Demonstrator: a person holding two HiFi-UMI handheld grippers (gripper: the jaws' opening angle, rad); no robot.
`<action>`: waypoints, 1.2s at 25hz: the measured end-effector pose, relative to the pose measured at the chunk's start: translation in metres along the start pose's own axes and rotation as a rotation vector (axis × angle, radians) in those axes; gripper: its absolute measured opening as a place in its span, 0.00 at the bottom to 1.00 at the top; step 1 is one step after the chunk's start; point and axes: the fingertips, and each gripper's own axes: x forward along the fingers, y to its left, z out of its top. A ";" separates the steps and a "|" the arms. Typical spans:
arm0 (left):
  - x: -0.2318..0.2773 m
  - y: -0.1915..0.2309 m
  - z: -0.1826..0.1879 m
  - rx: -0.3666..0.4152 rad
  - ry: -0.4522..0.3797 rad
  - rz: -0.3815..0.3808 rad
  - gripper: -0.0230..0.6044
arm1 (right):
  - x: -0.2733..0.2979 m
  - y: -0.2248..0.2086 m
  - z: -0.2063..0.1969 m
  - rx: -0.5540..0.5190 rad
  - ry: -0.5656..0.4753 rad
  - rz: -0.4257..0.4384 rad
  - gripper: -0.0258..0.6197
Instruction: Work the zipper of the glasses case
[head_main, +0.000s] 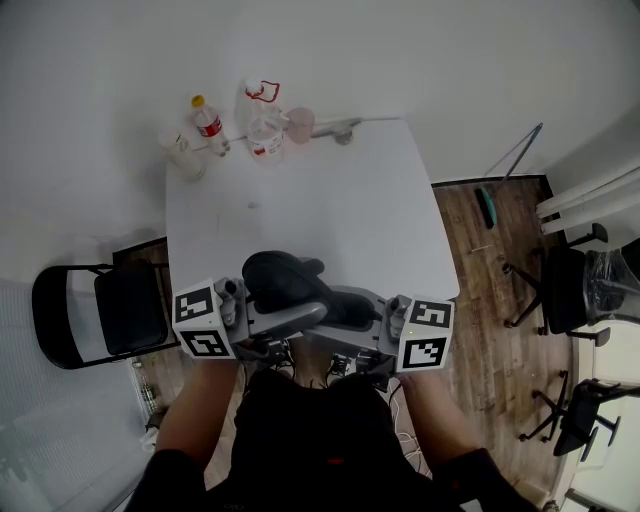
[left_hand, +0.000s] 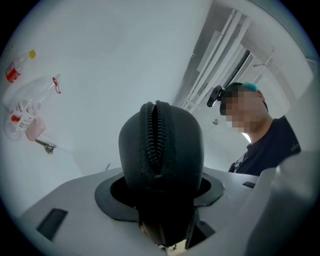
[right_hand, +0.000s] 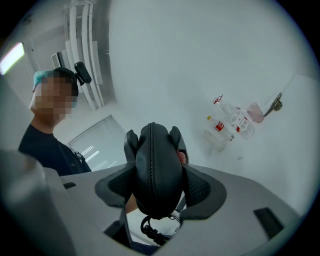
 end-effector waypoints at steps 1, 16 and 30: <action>-0.001 0.002 0.002 -0.004 -0.018 0.011 0.47 | -0.001 -0.001 0.001 -0.008 -0.005 -0.008 0.47; -0.026 0.034 0.069 -0.163 -0.310 0.192 0.46 | -0.050 -0.015 0.015 -0.320 -0.154 -0.259 0.49; -0.014 0.011 0.106 -0.192 -0.472 0.256 0.45 | -0.011 0.020 0.023 -0.728 -0.223 -0.510 0.20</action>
